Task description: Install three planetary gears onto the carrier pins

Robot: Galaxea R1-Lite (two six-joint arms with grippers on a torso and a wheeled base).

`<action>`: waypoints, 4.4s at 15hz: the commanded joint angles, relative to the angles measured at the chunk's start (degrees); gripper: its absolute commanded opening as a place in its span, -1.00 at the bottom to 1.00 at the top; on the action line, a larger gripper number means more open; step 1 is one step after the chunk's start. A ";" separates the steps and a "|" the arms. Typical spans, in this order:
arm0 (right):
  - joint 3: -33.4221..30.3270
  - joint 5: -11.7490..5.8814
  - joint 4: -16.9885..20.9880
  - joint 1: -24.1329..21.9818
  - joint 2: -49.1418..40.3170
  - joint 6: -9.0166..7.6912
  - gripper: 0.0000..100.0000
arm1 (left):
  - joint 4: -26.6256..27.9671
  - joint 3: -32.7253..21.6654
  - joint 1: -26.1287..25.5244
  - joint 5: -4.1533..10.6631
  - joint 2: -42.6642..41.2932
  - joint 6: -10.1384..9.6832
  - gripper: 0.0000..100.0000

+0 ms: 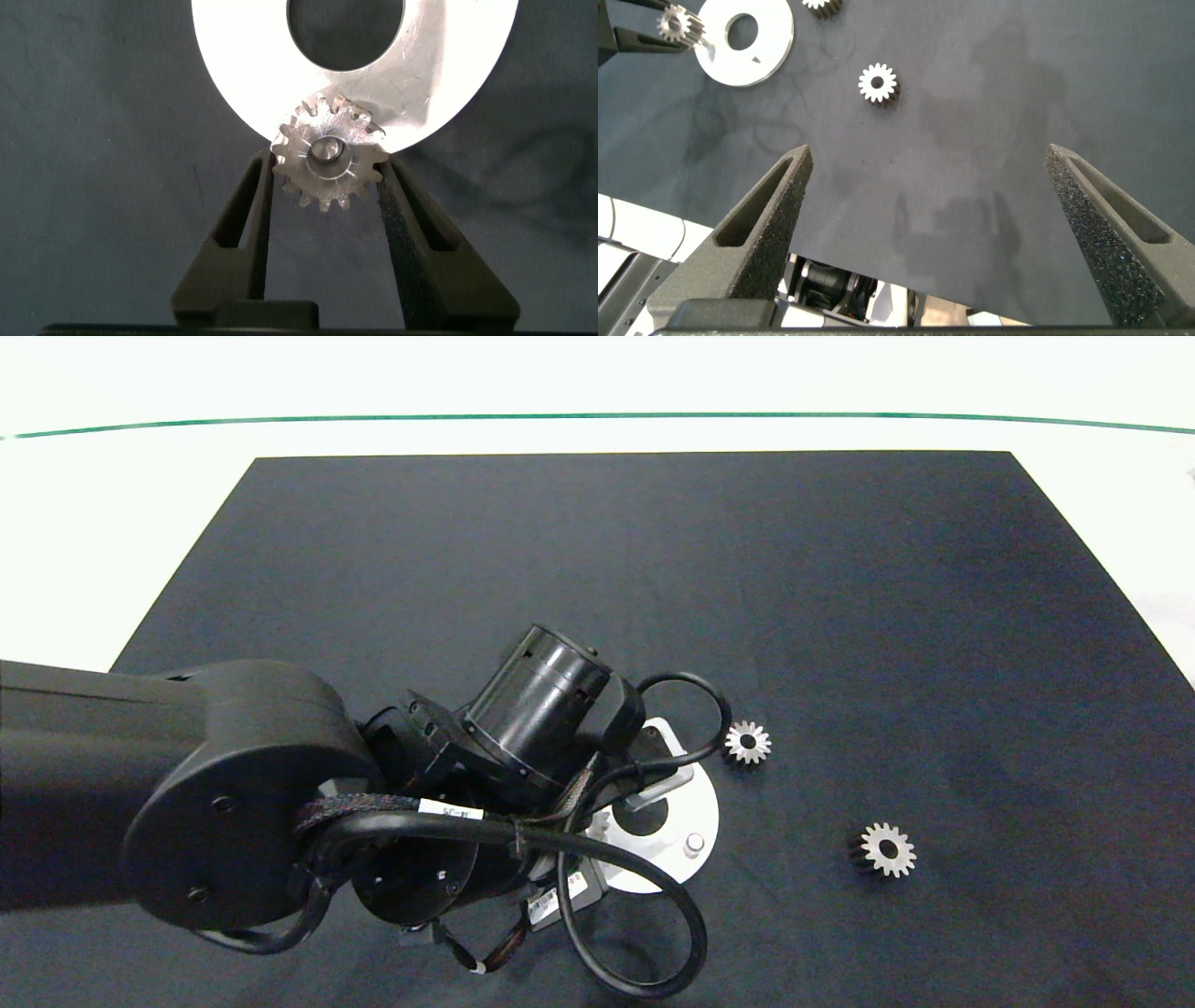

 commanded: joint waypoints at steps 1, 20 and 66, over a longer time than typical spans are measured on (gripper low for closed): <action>0.40 0.05 0.18 0.05 -0.07 0.00 1.00 | 0.14 -0.15 0.55 0.12 -0.16 0.20 -0.56; 0.66 0.05 0.27 -0.04 0.63 -0.71 1.00 | 6.64 -2.79 -0.33 0.12 -8.15 -7.27 1.00; -2.32 -5.76 -20.47 13.14 52.40 -25.67 1.00 | 6.56 9.43 16.63 1.27 -50.78 -22.92 1.00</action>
